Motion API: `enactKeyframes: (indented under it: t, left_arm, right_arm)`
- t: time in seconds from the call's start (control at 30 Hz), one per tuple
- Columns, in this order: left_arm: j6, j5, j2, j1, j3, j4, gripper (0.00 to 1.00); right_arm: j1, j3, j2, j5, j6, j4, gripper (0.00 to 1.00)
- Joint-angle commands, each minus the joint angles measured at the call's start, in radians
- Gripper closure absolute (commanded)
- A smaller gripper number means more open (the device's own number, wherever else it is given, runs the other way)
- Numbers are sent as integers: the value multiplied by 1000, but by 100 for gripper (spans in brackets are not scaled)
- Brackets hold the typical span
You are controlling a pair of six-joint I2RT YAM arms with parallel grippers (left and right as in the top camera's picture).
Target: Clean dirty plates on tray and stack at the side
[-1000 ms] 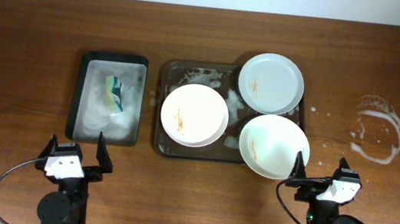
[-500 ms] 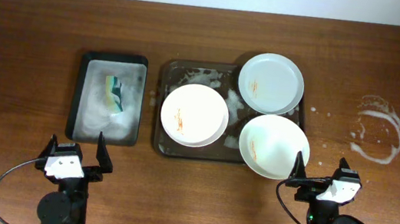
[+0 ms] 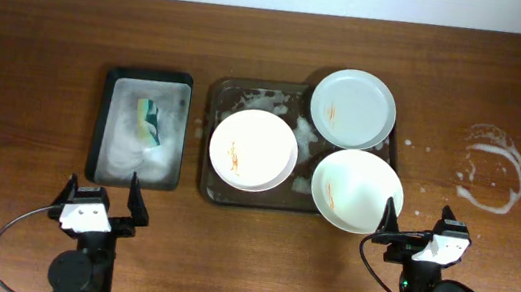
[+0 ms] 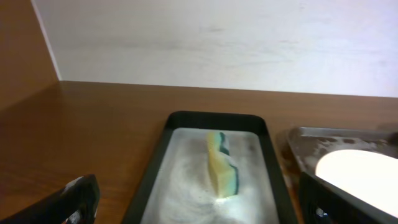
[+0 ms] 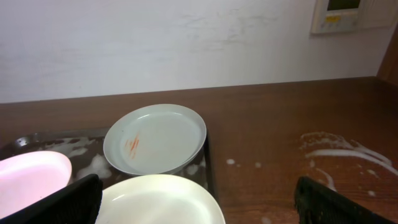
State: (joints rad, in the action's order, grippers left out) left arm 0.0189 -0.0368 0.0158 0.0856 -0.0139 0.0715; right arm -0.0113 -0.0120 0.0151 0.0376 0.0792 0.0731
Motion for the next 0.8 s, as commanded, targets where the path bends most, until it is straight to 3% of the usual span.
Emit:
enactKeyframes:
  t: [0.0, 0.13, 0.23, 0.4, 0.63, 0.77]
  left_arm:
    - [20, 123, -10, 4, 4, -1, 1]
    - [35, 378, -10, 4, 4, -106, 1]
    - [109, 389, -10, 5, 3, -146, 1]
    - [357, 389, 10, 4, 2, -148, 1]
    - [312, 386, 89, 23, -57, -247, 1]
    - [276, 391, 235, 22, -177, -246, 1]
  right_arm:
    - [-8, 6, -6, 24, 3, 3, 2]
    - [-8, 6, -6, 28, 2, 1, 2]
    - [-8, 6, -6, 32, 7, -48, 2]
    - [-8, 6, -6, 11, 18, -55, 2]
    - [-8, 2, -6, -166, 89, -156, 2]
    - [-8, -26, -6, -214, 143, -156, 2]
